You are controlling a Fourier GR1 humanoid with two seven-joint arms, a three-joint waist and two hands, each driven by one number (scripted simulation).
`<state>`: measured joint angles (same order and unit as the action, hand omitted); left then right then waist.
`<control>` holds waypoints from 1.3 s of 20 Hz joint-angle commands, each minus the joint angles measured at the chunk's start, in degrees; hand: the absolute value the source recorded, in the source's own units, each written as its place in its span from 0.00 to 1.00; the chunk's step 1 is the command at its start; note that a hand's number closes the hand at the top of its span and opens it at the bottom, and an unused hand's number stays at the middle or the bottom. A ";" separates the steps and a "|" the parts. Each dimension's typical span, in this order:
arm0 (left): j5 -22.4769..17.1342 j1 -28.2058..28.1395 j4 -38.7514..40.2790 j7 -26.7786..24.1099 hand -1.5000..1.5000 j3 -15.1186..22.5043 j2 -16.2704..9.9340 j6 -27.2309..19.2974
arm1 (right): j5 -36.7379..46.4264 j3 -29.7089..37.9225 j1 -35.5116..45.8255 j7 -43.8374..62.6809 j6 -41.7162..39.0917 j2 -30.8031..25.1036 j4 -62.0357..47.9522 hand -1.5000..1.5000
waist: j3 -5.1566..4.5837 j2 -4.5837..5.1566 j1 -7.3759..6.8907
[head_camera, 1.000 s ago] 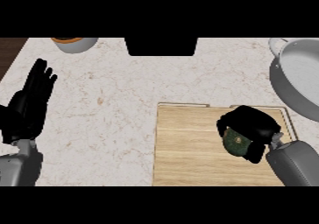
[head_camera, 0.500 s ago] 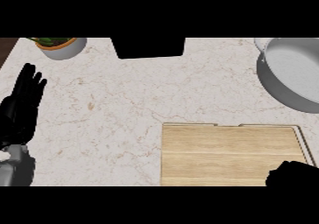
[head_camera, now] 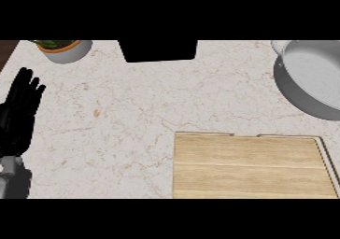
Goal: Pick the squash from the tray and place it in the pot
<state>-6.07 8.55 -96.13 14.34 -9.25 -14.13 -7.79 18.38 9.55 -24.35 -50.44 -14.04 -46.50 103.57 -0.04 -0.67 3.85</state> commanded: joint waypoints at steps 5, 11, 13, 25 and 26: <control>0.68 1.93 1.58 0.67 0.50 1.34 0.91 -0.05 | -26.52 19.56 0.03 6.26 -10.86 -2.07 -1.44 1.00 | -0.05 0.46 -2.34; -0.05 1.27 -0.39 0.30 0.50 1.55 1.10 1.46 | -30.61 23.05 12.32 11.38 -14.83 -8.87 -16.63 1.00 | 0.04 0.73 -4.35; 1.45 4.10 3.52 -0.51 0.50 2.18 0.67 1.65 | -27.86 17.26 18.59 12.54 -13.68 -9.85 -22.81 1.00 | 0.07 1.00 -4.99; 2.73 5.48 5.53 -2.59 0.50 3.82 3.80 0.78 | -22.09 6.24 46.66 14.10 -14.69 -6.87 -48.85 1.00 | 0.09 1.14 -5.60; 3.78 2.70 2.10 -2.24 0.50 5.06 4.60 -0.06 | -14.15 5.82 43.74 6.27 -5.90 -5.60 -49.65 1.00 | 0.15 1.10 -5.69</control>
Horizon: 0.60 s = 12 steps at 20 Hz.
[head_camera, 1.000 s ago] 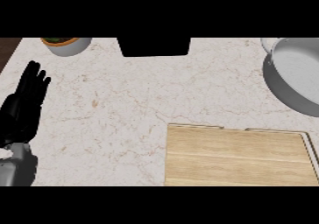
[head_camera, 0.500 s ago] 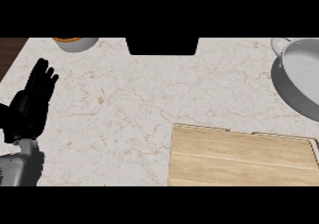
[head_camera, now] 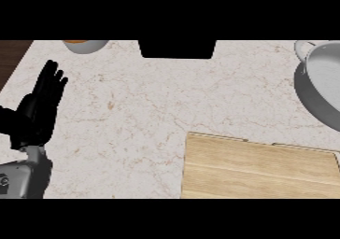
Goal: Pick the squash from the tray and place it in the pot
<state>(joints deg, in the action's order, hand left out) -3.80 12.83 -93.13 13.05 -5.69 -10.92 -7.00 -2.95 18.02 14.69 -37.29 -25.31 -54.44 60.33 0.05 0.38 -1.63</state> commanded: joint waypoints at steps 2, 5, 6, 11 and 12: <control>0.06 0.87 -0.61 1.41 0.50 0.89 0.15 0.32 | 13.35 -2.05 3.80 -5.87 16.86 0.34 -3.65 1.00 | 0.14 0.44 -1.17; -0.17 1.71 1.27 -0.66 0.50 0.03 0.28 0.40 | 19.19 -4.56 7.99 -7.31 24.92 2.93 -9.49 1.00 | 0.09 0.54 -1.25; 0.51 3.09 -0.07 2.09 0.50 1.15 0.36 -0.21 | 21.03 -5.54 9.82 -8.88 27.81 4.70 -12.58 1.00 | 0.18 0.66 -1.89; -1.59 2.44 2.45 -0.76 0.50 -1.43 -1.23 2.35 | 25.23 -6.96 19.97 -15.14 28.49 4.84 -29.58 1.00 | 0.15 0.73 -1.66; 0.12 5.24 -0.43 3.59 0.50 0.32 -0.22 -0.41 | 26.20 -7.58 18.30 -17.09 31.25 7.33 -30.74 1.00 | 0.21 0.62 -1.36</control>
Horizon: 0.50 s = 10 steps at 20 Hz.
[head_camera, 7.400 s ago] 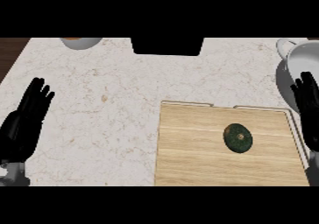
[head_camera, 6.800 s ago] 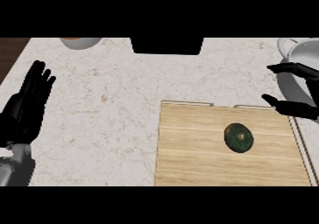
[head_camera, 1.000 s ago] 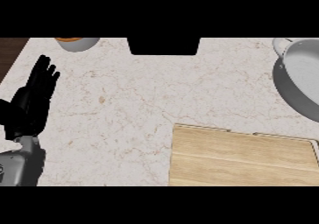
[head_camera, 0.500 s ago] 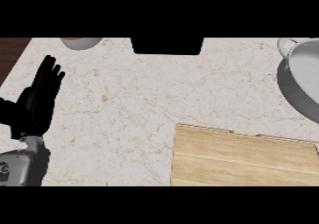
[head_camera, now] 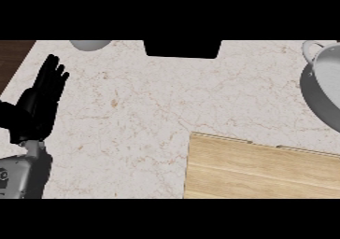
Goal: Pick the squash from the tray and place it in the pot
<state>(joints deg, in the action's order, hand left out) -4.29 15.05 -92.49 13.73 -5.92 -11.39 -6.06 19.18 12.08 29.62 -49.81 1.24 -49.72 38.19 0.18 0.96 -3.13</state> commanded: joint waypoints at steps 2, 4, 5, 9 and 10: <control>1.11 0.17 -1.71 0.95 0.50 0.54 0.72 -1.51 | 5.83 -3.48 8.28 -1.59 2.49 3.74 -12.64 1.00 | 0.03 -0.01 -0.35; -0.49 0.62 0.38 -0.37 0.50 -0.35 -0.49 1.02 | 6.62 -4.15 11.51 3.12 0.07 4.12 -15.88 1.00 | 0.02 0.32 -1.07; 0.32 -2.57 -2.14 -0.35 0.50 0.77 0.79 0.02 | 6.48 -3.58 9.34 0.71 -1.72 2.25 -18.48 0.00 | 0.10 0.32 -1.37; 0.30 0.11 0.57 -1.05 0.50 0.58 1.22 -0.15 | 7.11 -5.09 12.64 -1.51 -8.92 4.54 -22.30 0.00 | 0.11 0.47 -0.71; 0.90 -0.61 -0.68 -0.80 0.50 1.58 1.78 -0.50 | 6.59 -5.08 13.06 -3.06 -12.94 3.99 -22.71 0.00 | 0.14 0.43 -0.90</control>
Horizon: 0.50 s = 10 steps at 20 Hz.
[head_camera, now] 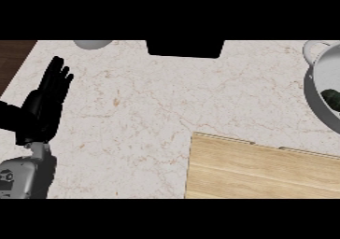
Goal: Pick the squash from the tray and place it in the pot
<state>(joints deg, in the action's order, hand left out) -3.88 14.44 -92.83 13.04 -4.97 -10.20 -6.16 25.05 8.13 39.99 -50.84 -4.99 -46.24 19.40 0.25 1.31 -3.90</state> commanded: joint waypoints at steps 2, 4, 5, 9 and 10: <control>-0.37 1.10 0.07 -0.29 0.50 -0.74 -0.79 0.52 | -0.31 -0.06 2.36 -3.62 -8.36 1.72 -6.34 0.00 | 0.16 0.38 -0.39; -1.55 1.63 0.00 1.27 0.50 -1.63 -1.84 1.45 | -2.52 1.54 3.83 -5.47 -13.80 2.03 -7.09 0.00 | 0.15 0.15 -0.05; 0.59 -1.20 1.74 -2.25 0.50 -0.15 0.21 0.18 | -5.01 3.46 4.44 -6.25 -17.68 2.06 -7.36 0.00 | 0.09 0.10 0.55; 0.29 -1.26 0.45 -1.26 0.50 -0.55 -0.40 0.32 | -9.52 7.40 5.51 -4.62 -23.20 1.03 -10.22 0.00 | 0.13 0.01 0.62; 0.40 1.44 0.64 0.18 0.50 -0.10 0.84 -1.16 | -10.43 8.22 5.87 -4.34 -24.53 0.14 -10.58 0.00 | 0.19 0.14 1.11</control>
<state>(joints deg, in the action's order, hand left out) -3.69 14.57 -92.50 12.67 -5.14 -10.06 -6.34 18.23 13.20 44.81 -51.65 -18.44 -44.82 11.47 0.39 1.39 -3.39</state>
